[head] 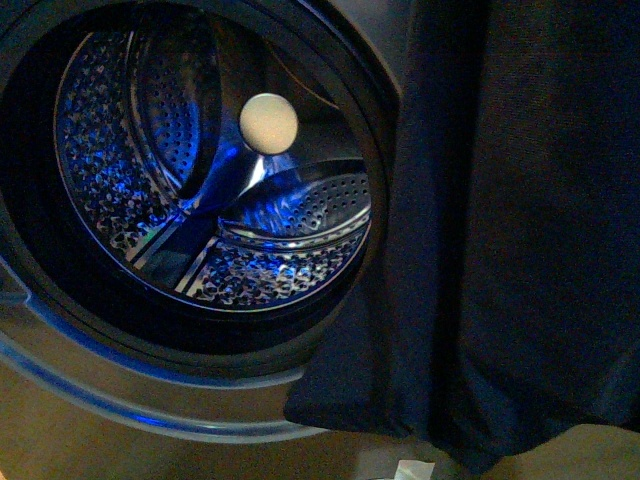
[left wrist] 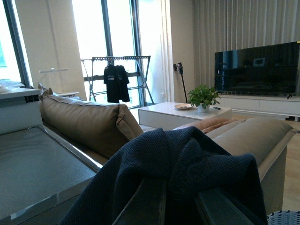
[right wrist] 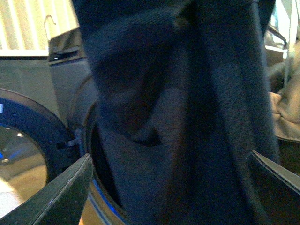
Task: Collect clothes from washing machine
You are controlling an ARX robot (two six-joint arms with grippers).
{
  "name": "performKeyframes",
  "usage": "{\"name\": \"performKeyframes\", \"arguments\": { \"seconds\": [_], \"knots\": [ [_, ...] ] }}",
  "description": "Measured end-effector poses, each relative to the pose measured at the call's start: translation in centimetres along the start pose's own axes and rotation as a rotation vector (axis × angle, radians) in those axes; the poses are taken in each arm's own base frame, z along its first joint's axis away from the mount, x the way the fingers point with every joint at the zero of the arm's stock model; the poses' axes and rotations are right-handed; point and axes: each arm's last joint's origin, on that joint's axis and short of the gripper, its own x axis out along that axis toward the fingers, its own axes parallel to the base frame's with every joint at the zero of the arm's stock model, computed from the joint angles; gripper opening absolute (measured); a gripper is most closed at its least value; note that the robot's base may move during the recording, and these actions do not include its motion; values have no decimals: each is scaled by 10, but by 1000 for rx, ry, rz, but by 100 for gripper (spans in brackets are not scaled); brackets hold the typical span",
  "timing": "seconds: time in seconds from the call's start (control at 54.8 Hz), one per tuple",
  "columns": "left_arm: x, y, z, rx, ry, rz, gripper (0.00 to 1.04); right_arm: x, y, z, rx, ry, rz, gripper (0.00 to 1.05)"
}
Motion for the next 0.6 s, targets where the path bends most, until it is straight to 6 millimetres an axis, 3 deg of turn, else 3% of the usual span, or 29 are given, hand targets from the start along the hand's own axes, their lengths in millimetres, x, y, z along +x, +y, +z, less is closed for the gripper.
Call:
{"name": "performKeyframes", "arguments": {
  "seconds": [0.183, 0.347, 0.475, 0.603],
  "knots": [
    [0, 0, 0, 0, 0, 2, 6, 13, -33, 8, -6, 12, -65, 97],
    [0, 0, 0, 0, 0, 2, 6, 27, -67, 47, -23, 9, -51, 97],
    [0, 0, 0, 0, 0, 2, 6, 41, -77, 54, 37, 54, 22, 97],
    [0, 0, 0, 0, 0, 2, 6, 56, -72, 56, 106, 102, 106, 97]
  ]
}}
